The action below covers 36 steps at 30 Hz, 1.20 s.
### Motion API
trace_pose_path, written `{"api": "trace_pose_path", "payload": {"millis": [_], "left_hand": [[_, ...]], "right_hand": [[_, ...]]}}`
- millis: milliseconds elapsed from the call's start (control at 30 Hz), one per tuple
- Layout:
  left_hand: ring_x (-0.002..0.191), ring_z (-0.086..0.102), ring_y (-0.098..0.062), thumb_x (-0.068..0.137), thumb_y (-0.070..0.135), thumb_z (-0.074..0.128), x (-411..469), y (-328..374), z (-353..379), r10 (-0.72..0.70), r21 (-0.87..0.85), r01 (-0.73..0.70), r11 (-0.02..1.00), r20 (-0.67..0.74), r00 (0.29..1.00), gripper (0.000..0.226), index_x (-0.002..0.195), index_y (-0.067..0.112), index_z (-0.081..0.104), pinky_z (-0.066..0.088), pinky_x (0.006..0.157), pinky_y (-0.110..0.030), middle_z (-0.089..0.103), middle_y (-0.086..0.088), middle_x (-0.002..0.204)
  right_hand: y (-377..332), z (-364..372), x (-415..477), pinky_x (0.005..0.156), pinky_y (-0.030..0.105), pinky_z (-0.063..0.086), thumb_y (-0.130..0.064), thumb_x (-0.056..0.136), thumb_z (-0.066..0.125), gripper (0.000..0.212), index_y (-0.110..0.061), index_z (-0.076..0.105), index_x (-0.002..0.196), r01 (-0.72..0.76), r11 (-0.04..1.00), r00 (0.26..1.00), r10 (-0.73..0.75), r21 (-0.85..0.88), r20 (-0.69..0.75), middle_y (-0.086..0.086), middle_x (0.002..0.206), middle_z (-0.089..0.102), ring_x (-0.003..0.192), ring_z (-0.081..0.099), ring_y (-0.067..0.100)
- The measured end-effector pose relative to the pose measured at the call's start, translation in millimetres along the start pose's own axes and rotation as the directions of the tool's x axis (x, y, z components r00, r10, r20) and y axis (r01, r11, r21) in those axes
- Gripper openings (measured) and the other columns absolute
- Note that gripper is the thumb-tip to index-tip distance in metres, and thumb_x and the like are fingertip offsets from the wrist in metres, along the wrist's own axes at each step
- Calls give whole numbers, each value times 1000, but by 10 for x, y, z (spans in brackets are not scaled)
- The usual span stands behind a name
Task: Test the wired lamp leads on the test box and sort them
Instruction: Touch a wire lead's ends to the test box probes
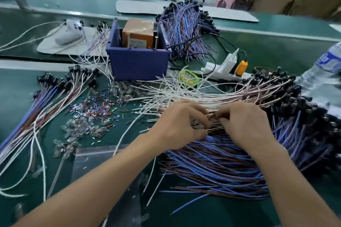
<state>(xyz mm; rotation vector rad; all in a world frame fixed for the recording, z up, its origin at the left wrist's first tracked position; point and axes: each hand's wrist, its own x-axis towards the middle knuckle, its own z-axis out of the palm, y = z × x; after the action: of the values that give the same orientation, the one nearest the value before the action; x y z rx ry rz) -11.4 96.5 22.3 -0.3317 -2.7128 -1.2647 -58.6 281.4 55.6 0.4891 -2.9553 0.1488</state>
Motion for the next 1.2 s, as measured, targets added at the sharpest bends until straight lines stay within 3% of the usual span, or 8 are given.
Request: {"api": "trace_pose_path", "payload": {"millis": [167, 300, 467, 567, 733, 900, 1033, 1200], "left_hand": [[98, 54, -8, 80, 34, 82, -23, -47, 33, 76, 121, -69, 990, -60, 995, 8, 87, 32, 84, 44, 94, -35, 71, 15, 88], [99, 54, -10, 90, 38, 69, -37, -49, 64, 171, 346, -132, 929, -86, 981, 17, 94, 31, 83, 37, 95, -32, 73, 15, 93], [103, 51, -8, 94, 38, 65, -52, -74, 59, 142, 324, -114, 939, -63, 988, 18, 101, 34, 81, 36, 99, -33, 70, 18, 99], [105, 50, -7, 94, 36, 68, -48, -103, 31, 114, 243, -99, 965, -45, 992, 16, 103, 35, 81, 37, 102, -36, 70, 19, 101], [105, 51, -4, 93, 35, 70, -34, -133, -52, 114, 188, -115, 975, 18, 993, 16, 104, 36, 80, 38, 103, -34, 69, 22, 101], [105, 54, 0, 89, 34, 75, 16, -203, -189, 91, 107, -105, 989, 123, 988, 16, 104, 37, 80, 43, 96, -22, 71, 22, 99], [100, 58, 7, 86, 30, 78, -6, -230, -270, 64, 28, -69, 997, 142, 988, 16, 97, 42, 81, 35, 81, 0, 70, 22, 96], [92, 66, 3, 83, 21, 79, -15, -182, -329, 20, -98, -10, 995, 109, 994, 18, 89, 37, 83, 48, 84, -15, 74, 20, 93]], "right_hand": [[-41, 98, 3, 76, 33, 57, -25, 84, 78, 7, -31, 82, 83, -62, 982, 996, 73, 179, -59, -5, 79, 77, 79, 71, 25], [-21, 135, -40, 79, 30, 56, -20, 85, 78, 10, -28, 83, 84, -31, 977, 997, 45, 211, -61, -6, 81, 77, 79, 71, 21], [108, -13, -143, 78, 9, 51, -4, 85, 75, 28, -31, 83, 88, -1, 898, 995, 46, 439, -92, -28, 79, 68, 77, 66, -7], [336, -231, -40, 83, 27, 58, 3, 81, 74, 41, -35, 81, 95, -63, 957, 972, 123, 283, -200, -10, 90, 76, 72, 66, 7], [456, -381, 122, 101, 36, 45, -1, 75, 77, 48, -33, 75, 111, -65, 992, 997, 70, -110, 44, -7, 126, 67, 119, 54, 22], [298, -269, 254, 73, 34, 47, -25, 79, 82, 6, -28, 77, 81, -65, 979, 992, 43, -192, -116, 0, 75, 74, 78, 68, 29], [255, -163, 308, 65, 32, 42, -28, 85, 76, 5, -27, 75, 80, -126, 986, 983, 110, -105, -148, 1, 79, 73, 80, 68, 30], [138, -152, 195, 68, 32, 38, -18, 84, 74, 10, -27, 75, 84, -132, 976, 977, 99, -172, -187, 1, 78, 73, 73, 66, 31]]}}
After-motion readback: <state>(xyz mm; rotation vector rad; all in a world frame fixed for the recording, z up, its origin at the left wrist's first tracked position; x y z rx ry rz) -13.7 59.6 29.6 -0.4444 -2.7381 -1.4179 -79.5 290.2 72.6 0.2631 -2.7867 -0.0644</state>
